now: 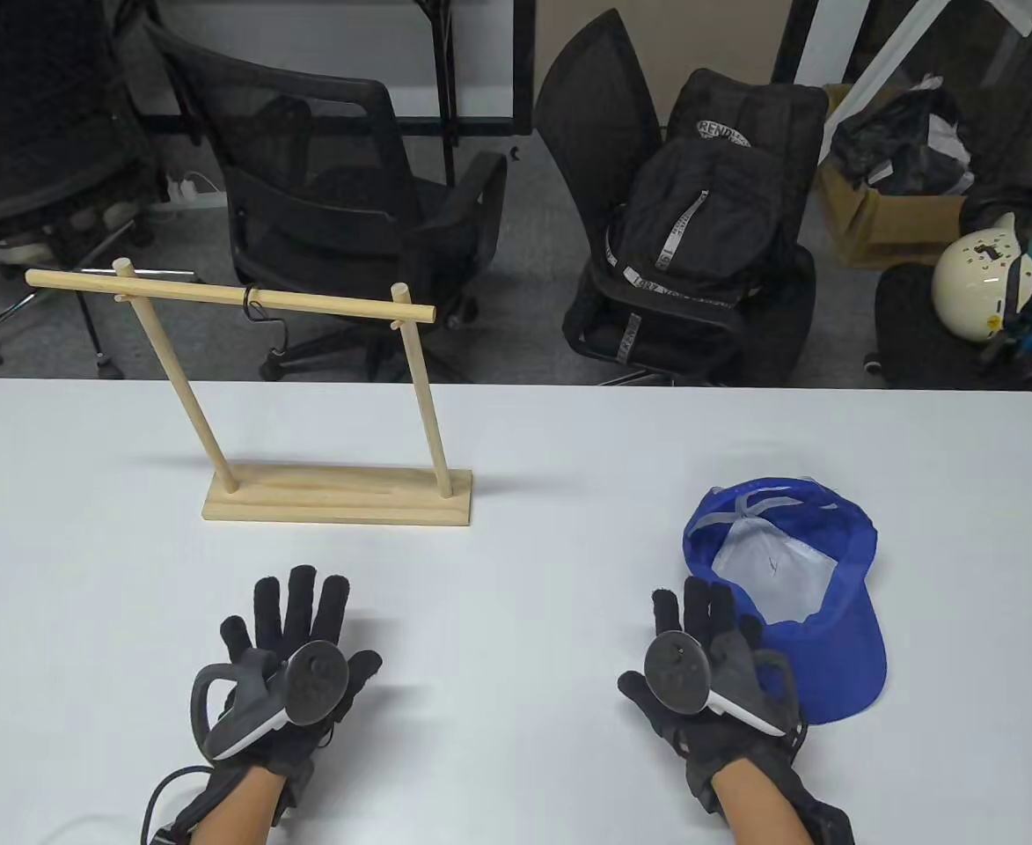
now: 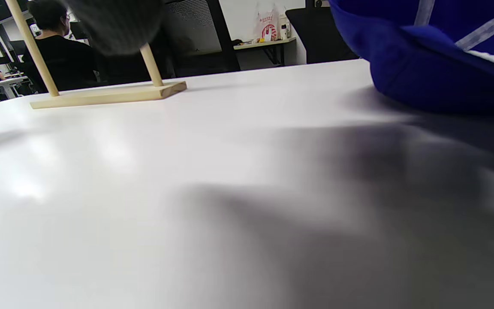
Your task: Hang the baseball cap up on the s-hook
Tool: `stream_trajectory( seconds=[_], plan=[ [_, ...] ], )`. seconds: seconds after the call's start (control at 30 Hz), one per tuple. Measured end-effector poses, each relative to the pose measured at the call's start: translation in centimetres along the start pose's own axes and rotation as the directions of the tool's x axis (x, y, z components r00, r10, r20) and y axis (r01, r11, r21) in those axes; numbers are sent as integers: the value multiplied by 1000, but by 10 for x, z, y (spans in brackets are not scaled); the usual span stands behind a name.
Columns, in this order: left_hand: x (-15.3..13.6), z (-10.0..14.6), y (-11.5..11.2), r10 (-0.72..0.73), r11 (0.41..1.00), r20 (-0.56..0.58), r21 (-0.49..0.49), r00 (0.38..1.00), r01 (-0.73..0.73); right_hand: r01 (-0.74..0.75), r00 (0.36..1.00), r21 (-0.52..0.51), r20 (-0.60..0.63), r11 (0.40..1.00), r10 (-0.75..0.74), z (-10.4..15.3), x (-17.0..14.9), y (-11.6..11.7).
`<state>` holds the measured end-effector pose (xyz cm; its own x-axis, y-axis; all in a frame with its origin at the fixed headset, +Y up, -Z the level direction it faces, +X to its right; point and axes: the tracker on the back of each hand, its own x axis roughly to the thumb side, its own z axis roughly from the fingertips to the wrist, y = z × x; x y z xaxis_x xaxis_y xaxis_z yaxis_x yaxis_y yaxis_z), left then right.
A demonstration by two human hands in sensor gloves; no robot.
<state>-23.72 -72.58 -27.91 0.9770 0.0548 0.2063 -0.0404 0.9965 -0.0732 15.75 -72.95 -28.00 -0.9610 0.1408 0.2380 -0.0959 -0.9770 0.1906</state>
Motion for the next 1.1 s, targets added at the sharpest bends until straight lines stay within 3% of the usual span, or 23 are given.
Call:
stream_trajectory(
  seconds=[0.67, 1.1],
  plan=[
    [-11, 5, 10, 43, 997, -23, 65, 999, -41, 29, 999, -64, -15, 998, -30, 5, -3, -13],
    [-16, 7, 12, 57, 996, -40, 74, 998, -54, 88, 961, -7, -262, 996, -86, -1, -48, -4]
  ],
)
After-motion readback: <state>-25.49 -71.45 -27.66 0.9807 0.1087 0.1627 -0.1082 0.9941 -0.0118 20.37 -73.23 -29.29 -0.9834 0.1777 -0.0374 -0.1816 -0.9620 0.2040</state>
